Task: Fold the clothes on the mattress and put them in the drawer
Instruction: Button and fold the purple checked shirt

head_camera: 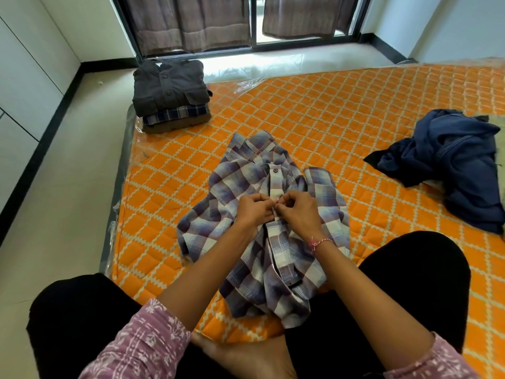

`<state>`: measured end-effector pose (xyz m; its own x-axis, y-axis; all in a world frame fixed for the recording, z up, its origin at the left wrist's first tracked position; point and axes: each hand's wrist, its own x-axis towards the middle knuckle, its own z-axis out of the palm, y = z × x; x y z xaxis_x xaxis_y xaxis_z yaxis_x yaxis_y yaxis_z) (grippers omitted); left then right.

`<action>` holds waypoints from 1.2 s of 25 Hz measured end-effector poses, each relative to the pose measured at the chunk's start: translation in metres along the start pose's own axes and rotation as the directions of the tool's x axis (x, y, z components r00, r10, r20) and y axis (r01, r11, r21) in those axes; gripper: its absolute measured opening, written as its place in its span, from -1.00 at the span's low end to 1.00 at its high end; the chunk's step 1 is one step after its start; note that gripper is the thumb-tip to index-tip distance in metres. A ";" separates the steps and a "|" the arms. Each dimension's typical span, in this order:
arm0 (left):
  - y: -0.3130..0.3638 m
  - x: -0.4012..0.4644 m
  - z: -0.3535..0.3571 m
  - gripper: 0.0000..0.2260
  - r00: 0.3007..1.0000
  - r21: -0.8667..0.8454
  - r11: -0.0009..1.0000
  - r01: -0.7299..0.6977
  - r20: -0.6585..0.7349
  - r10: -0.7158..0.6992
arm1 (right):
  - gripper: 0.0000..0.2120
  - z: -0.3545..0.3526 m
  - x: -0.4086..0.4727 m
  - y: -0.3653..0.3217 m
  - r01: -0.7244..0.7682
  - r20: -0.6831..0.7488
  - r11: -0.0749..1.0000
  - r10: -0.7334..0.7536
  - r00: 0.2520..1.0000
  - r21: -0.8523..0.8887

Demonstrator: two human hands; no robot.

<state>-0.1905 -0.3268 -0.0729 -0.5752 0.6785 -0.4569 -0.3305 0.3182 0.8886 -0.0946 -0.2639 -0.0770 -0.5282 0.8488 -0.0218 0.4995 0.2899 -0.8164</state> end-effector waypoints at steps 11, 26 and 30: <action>0.005 0.003 0.003 -0.87 0.993 -0.253 0.960 0.122 0.033 -0.117 | -0.92 -0.001 -0.005 0.001 0.020 -0.071 1.000 -0.019 0.997 0.016; 0.045 0.013 0.000 -0.87 0.978 -0.097 0.991 -0.093 0.180 0.109 | -0.79 -0.050 0.057 -0.046 -0.423 0.394 0.709 0.218 0.893 0.564; 0.066 0.015 0.002 -0.90 0.968 0.023 0.977 -0.210 0.145 0.205 | -0.75 -0.055 0.075 -0.066 -0.341 0.351 0.806 0.178 0.919 0.484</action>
<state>-0.2193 -0.2943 -0.0214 -0.5161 0.8179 -0.2543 -0.1847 0.1837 0.9655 -0.1291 -0.1949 0.0069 -0.6379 0.6764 -0.3683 0.2502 -0.2703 -0.9297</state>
